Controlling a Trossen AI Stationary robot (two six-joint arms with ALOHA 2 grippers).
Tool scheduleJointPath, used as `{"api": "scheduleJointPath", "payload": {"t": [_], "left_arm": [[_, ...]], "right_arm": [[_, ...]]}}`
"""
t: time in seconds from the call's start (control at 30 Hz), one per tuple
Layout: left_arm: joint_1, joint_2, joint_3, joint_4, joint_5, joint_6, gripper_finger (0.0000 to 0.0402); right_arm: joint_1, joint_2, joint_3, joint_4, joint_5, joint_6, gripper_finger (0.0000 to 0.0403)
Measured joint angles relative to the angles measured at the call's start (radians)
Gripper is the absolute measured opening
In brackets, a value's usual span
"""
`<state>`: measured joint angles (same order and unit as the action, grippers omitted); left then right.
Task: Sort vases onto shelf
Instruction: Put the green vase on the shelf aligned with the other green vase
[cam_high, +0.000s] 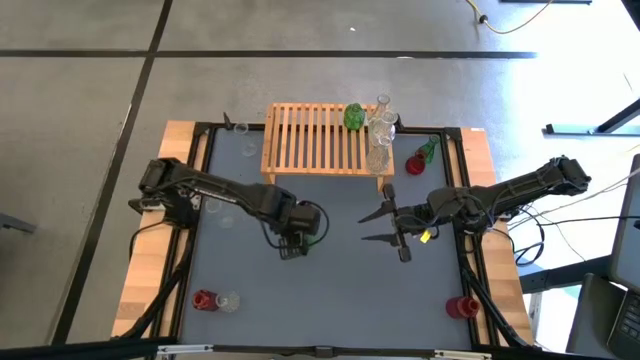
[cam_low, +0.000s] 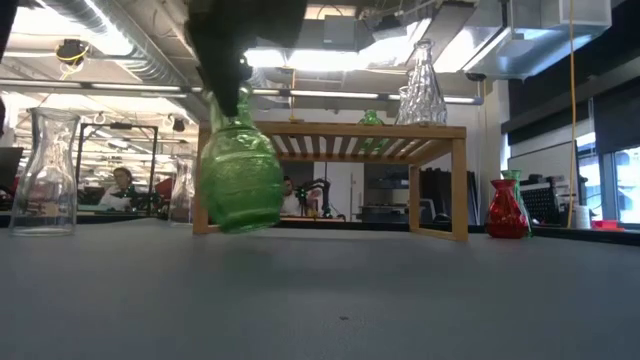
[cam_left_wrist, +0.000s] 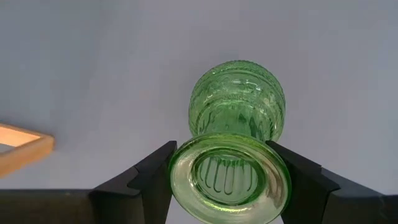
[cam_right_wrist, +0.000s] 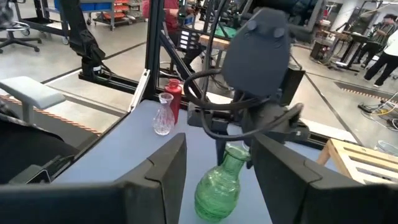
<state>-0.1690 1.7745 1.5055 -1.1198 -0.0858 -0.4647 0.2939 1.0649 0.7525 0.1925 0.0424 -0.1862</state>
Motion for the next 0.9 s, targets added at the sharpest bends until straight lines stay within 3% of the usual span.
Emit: {"api": "scheduleJointPath", "payload": {"t": [0.37, 0.9], "left_arm": [[0.073, 0.022, 0.143, -0.042, 0.007, 0.083, 0.022], [0.124, 0.032, 0.133, -0.014, 0.025, 0.144, 0.022]], "right_arm": [[0.0, 0.0, 0.0, -0.003, 0.0, 0.002, 0.017], [0.0, 0.0, 0.0, -0.027, 0.0, -0.001, 0.017]]}}
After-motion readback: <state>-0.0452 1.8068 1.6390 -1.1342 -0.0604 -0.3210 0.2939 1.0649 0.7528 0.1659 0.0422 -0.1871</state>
